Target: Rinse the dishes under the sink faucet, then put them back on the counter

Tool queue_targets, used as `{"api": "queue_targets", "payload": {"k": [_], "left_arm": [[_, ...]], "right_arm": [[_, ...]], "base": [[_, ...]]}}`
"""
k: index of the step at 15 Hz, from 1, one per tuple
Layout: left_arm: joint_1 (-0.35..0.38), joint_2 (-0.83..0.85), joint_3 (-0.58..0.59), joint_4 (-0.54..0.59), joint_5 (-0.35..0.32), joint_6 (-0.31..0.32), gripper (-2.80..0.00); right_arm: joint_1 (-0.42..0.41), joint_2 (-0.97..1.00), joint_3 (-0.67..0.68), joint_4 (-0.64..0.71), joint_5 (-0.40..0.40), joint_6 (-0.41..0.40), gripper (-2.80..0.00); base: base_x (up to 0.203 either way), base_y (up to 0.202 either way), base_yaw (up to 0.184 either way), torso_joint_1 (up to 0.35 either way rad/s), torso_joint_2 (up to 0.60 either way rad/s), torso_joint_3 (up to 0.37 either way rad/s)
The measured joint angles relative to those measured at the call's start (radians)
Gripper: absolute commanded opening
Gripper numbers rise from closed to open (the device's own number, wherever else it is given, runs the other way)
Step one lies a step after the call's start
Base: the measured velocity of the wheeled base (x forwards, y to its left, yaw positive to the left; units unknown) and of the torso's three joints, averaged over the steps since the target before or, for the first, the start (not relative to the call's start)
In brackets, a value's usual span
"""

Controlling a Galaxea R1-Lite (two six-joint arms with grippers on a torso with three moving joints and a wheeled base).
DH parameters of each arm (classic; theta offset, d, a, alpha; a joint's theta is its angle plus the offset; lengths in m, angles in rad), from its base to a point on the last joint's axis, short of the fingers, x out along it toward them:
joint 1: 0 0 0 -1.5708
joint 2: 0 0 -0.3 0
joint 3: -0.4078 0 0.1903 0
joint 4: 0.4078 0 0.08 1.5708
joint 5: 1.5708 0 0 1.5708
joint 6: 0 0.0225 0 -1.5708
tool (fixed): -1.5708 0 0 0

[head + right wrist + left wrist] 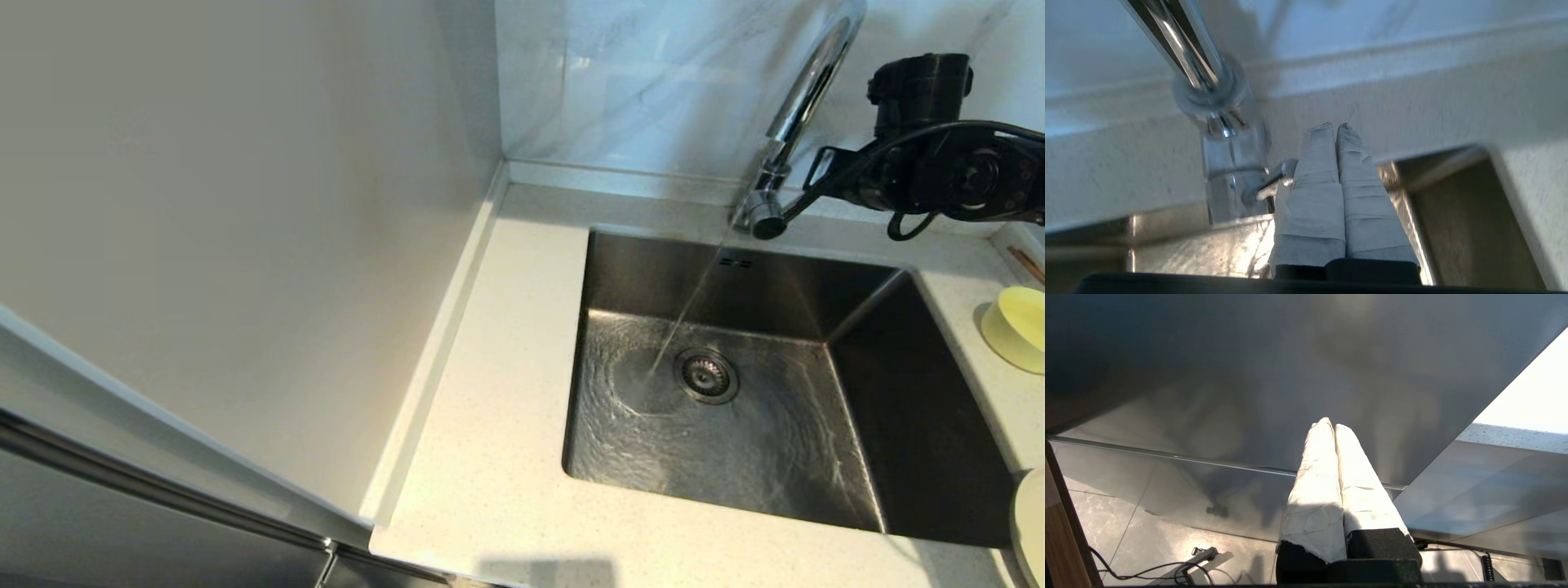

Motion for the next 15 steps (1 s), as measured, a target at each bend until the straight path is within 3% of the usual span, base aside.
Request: {"api": "queue_targets", "payload": {"k": [5,10,15], "left_arm": [[0.0,0.0,0.0,0.0,0.0,0.0,-2.8],[0.0,0.0,0.0,0.0,0.0,0.0,-2.8],[0.0,0.0,0.0,0.0,0.0,0.0,-2.8]], "right_arm": [[-0.007,-0.007,0.008,0.0,-0.02,-0.011,-2.8],[-0.07,-0.04,0.058,0.034,-0.024,-0.022,-2.8],[-0.166,-0.122,0.239,0.047,-0.016,-0.038,-2.8]], "base": [[0.0,0.0,0.0,0.0,0.0,0.0],[0.0,0.0,0.0,0.0,0.0,0.0],[0.0,0.0,0.0,0.0,0.0,0.0]]}}
